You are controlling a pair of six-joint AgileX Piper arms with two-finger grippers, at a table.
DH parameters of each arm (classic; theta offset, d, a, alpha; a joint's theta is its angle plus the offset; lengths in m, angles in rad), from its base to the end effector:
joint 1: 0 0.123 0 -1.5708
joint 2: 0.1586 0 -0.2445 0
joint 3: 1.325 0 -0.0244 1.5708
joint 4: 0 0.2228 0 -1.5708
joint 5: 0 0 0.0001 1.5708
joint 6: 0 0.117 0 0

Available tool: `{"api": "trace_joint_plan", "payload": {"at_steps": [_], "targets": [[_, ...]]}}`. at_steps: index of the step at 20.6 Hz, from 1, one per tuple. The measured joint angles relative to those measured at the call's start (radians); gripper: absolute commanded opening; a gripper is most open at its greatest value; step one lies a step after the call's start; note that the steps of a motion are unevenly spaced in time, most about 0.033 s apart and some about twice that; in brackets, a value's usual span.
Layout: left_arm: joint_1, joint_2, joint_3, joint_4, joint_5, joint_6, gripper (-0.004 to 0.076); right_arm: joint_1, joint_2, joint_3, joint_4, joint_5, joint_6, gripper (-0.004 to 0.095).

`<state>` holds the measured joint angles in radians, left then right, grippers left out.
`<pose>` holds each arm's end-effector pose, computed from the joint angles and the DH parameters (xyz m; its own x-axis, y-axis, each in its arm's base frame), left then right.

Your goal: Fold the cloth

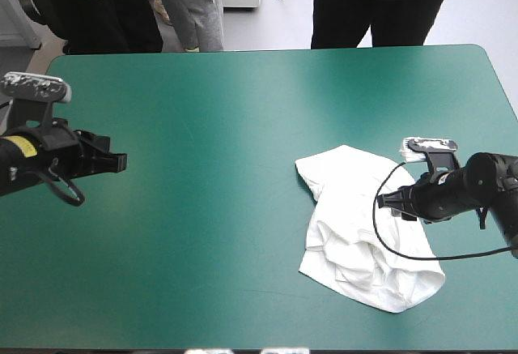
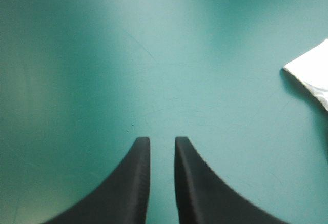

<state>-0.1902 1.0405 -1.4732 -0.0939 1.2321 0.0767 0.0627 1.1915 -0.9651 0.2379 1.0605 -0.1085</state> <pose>0.1755 -0.0443 0.4066 -0.6285 0.1671 -0.7597 0.2830 0.9589 -0.0232 0.2113 0.0374 0.2486 -0.9268 -0.0490 -0.3722 -0.1294 0.9724 0.1942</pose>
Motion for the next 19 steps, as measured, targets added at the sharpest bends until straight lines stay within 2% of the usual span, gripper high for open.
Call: {"api": "trace_joint_plan", "payload": {"at_steps": [2, 7, 9, 10, 13, 19], "targets": [[0.0, -0.059, 0.021, 0.0, 0.0, -0.007, 0.0031, 0.0, 0.0, 0.0, 0.001, 0.002, 0.0, 0.0387], [0.0, -0.252, 0.079, 0.001, 0.0, -0.015, 0.0015, 0.0, 0.0, 0.0, 0.009, 0.003, -0.002, 0.0389], [0.0, -0.271, 0.094, 0.01, 0.0, -0.015, 0.0015, 0.01, 0.0, 0.0, 0.011, -0.004, -0.051, 0.0441], [0.0, -0.271, 0.096, 0.012, 0.0, -0.015, 0.0015, 0.019, 0.0, 0.0, 0.01, -0.012, -0.069, 0.0497], [0.001, -0.262, 0.103, 0.015, 0.0, -0.015, 0.0015, 0.104, 0.017, -0.004, -0.023, -0.097, -0.092, 0.0609], [0.001, -0.263, 0.103, 0.015, 0.0, -0.023, 0.0015, 0.174, 0.218, -0.05, -0.064, -0.141, -0.094, 0.0627]]}}
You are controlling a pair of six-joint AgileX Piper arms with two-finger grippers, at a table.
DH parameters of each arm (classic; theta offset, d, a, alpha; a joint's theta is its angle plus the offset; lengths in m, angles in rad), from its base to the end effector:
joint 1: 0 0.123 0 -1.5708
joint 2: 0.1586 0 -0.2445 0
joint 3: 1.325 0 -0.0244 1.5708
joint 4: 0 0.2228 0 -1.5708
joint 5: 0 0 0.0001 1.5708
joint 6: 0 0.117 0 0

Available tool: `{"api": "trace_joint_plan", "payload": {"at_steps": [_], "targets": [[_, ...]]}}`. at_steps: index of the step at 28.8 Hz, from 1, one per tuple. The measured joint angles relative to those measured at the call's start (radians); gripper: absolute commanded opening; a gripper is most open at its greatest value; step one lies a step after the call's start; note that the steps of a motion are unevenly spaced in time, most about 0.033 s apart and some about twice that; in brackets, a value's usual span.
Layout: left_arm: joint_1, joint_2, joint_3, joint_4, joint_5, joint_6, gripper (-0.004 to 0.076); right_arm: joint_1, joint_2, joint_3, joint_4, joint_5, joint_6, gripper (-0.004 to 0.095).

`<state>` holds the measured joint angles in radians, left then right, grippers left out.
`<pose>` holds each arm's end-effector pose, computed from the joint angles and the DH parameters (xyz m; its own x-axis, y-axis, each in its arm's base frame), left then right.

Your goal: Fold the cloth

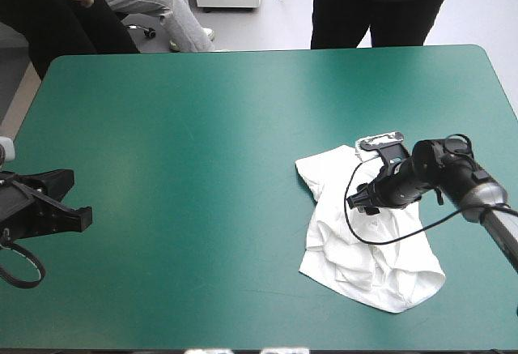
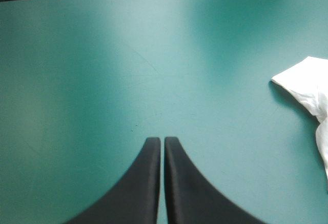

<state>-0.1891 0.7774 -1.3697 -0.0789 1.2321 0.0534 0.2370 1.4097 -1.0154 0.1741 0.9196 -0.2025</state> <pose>0.1087 -0.0297 0.4176 -0.5078 0.1247 -0.8524 0.2635 0.9645 -0.0158 0.2479 0.0765 0.2146 -0.8816 -0.3109 -0.3551 -0.3651 0.9260 0.0956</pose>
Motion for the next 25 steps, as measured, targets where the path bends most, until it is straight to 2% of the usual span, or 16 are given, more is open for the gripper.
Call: {"api": "trace_joint_plan", "payload": {"at_steps": [4, 7, 10, 15, 20, 24, 25], "targets": [[0.0, 0.0, 0.0, 0.0, 0.0, -0.018, 0.0015, 0.037, 0.099, -0.023, -0.061, -0.027, 0.005, 0.0624], [0.0, 0.0, 0.0, 0.0, 0.0, -0.02, 0.0015, 0.053, 0.161, -0.027, -0.071, -0.053, 0.013, 0.0535], [0.0, 0.0, 0.0, 0.0, 0.0, -0.031, 0.0015, 0.056, 0.21, -0.034, -0.057, -0.063, 0.014, 0.0352], [0.0, 0.0, 0.0, 0.001, 0.0, -0.039, 0.0015, 0.055, 0.233, -0.05, -0.03, -0.069, 0.004, -0.002], [0.0, 0.0, 0.0, 0.001, 0.0, -0.039, 0.0015, 0.092, 0.241, -0.057, 0.035, -0.093, -0.05, -0.0013], [0.0, 0.0, 0.0, 0.001, 0.0, -0.04, 0.0015, 0.202, 0.261, -0.086, 0.092, -0.137, -0.058, -0.0013], [0.0, 0.0, 0.0, 0.001, 0.0, -0.04, 0.0015, 0.259, 0.274, -0.104, 0.118, -0.153, -0.053, -0.0013]]}}
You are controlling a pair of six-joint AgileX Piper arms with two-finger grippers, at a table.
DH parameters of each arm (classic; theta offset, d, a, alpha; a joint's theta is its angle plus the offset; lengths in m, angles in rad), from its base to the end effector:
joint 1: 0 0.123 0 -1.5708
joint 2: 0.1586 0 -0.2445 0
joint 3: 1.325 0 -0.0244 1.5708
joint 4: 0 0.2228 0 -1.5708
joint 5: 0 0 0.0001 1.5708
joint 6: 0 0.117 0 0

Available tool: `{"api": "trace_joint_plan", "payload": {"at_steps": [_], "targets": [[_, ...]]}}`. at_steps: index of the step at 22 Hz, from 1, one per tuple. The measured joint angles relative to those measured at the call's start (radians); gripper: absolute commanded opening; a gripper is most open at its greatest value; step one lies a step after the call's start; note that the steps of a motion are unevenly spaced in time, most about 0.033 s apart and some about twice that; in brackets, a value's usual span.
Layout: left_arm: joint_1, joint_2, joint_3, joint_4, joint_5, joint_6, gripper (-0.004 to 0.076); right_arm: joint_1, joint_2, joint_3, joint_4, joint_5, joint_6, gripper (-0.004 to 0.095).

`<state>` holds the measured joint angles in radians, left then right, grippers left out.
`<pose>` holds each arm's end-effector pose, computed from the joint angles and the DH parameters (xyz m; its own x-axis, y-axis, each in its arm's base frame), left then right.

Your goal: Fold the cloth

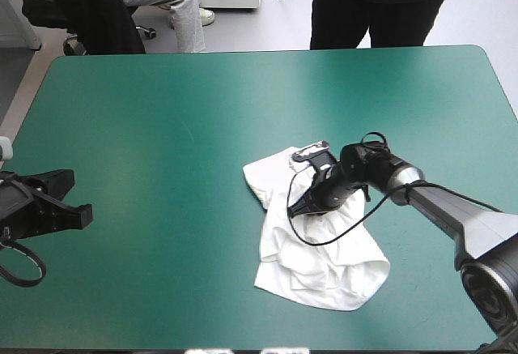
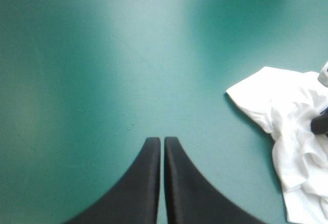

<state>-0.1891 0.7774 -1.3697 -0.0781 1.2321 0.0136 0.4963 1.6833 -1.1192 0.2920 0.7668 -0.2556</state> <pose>0.1087 -0.0296 0.4176 -0.5178 0.0865 -0.8511 0.2426 0.9689 -0.0491 0.2647 0.1699 0.1702 -0.8034 -0.4823 -0.3493 -0.5612 0.8094 0.1730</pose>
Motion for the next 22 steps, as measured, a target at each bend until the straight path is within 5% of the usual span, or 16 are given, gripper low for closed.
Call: {"api": "trace_joint_plan", "payload": {"at_steps": [9, 11, 13, 14, 16, 22], "targets": [[0.0, 0.0, 0.0, -0.006, 0.0, -0.005, 0.0015, 0.265, 0.224, -0.316, 0.051, 0.042, 0.023, -0.0009], [0.0, 0.0, 0.0, -0.017, 0.0, -0.006, 0.0015, 0.287, 0.247, -0.36, 0.051, 0.064, 0.018, 0.0075], [0.0, 0.0, 0.0, -0.022, 0.0, -0.006, 0.0015, 0.3, 0.255, -0.382, 0.051, 0.091, -0.013, 0.0308], [0.0, 0.0, 0.0, -0.023, 0.0, -0.006, 0.0015, 0.302, 0.255, -0.387, 0.051, 0.107, -0.026, 0.0522], [0.0, 0.0, 0.0, -0.023, 0.0, -0.006, 0.0015, 0.303, 0.255, -0.399, 0.05, 0.147, -0.042, 0.0654], [0.0, 0.0, 0.0, -0.024, 0.0, -0.019, 0.0028, 0.289, 0.246, -0.459, 0.025, 0.261, 0.051, 0.061]]}}
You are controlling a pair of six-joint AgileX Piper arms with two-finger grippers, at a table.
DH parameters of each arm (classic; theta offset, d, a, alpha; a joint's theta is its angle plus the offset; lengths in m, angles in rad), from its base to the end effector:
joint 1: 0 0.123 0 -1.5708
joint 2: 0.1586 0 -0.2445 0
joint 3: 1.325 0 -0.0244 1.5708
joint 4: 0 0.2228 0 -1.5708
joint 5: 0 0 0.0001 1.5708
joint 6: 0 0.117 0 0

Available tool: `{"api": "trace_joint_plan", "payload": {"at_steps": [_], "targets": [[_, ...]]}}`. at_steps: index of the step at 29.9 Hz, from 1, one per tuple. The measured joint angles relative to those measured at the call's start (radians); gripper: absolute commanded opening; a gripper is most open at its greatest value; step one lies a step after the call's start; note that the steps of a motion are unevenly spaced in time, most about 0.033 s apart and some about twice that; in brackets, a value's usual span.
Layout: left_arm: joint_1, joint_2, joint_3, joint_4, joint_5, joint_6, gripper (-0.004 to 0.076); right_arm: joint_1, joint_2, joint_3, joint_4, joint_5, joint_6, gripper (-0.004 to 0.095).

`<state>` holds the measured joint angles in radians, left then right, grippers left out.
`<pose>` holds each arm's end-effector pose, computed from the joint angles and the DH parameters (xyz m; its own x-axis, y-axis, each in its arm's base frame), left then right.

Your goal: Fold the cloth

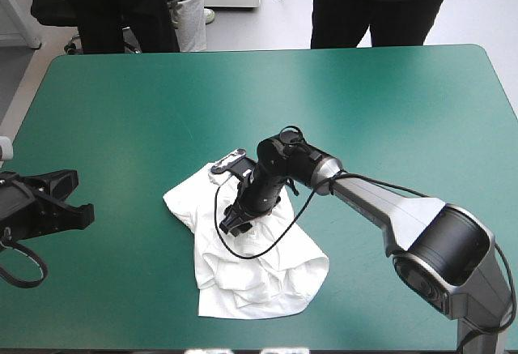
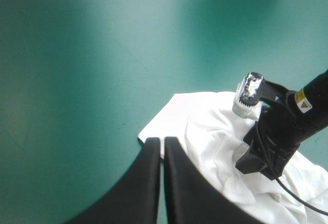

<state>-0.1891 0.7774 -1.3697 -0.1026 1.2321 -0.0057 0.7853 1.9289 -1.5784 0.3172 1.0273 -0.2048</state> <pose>0.1080 -0.0322 0.4178 -0.5244 0.0599 -0.8493 0.2472 0.9653 -0.0845 0.2437 0.2878 0.1935 -0.6475 -0.6973 -0.3076 -0.7620 0.6000 0.2437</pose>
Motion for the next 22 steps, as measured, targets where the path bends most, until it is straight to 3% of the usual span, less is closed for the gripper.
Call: {"api": "trace_joint_plan", "payload": {"at_steps": [3, 10, 22], "targets": [[0.0, 0.0, 0.0, 0.006, 0.0, -0.007, 0.0105, -0.03, -0.052, -0.012, -0.023, 0.006, 0.037, 0.0567], [0.0, 0.058, 0.0, 0.024, 0.0, 0.006, 0.0508, -0.105, -0.243, -0.006, -0.171, 0.109, 0.082, 0.0533], [0.0, 0.445, 0.001, 0.039, 0.0, 0.09, 0.047, -0.116, -0.486, 0.306, -0.255, 0.11, 0.193, 0.0495]]}}
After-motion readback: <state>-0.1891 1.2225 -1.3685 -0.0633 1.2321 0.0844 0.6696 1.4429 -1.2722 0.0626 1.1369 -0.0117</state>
